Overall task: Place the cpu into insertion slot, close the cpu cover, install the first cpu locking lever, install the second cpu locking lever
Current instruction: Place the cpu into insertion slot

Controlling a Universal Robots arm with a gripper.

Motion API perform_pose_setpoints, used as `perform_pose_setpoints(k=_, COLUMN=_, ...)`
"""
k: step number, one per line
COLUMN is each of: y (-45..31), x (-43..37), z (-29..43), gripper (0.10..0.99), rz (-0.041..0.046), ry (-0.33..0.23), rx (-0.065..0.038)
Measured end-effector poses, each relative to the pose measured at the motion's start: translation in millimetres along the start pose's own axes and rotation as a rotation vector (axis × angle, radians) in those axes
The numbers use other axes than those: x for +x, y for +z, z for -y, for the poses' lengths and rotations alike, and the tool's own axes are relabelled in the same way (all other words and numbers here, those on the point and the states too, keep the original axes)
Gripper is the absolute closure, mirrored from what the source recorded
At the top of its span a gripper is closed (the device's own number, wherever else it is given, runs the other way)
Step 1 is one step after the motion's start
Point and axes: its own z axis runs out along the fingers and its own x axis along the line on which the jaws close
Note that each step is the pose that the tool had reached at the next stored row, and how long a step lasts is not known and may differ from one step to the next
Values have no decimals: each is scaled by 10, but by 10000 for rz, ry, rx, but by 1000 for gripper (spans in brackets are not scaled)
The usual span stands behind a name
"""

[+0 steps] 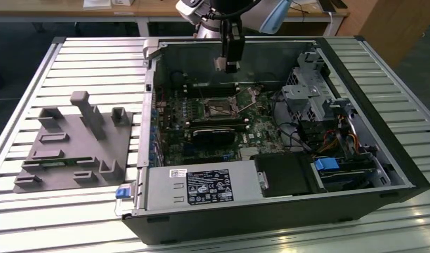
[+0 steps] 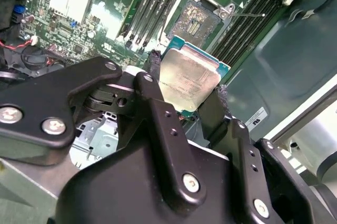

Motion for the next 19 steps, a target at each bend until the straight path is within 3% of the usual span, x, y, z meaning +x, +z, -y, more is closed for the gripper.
perform_pose_setpoints(k=2, y=18, x=6, z=2, gripper=549, rz=-2, ry=-16, rx=-42)
perform_pose_setpoints(k=8, y=52, x=13, z=4, gripper=549, rz=-8, ry=-144, rx=-44)
perform_pose_setpoints(k=19, y=120, x=26, z=8, gripper=549, rz=-7, ry=-148, rx=63)
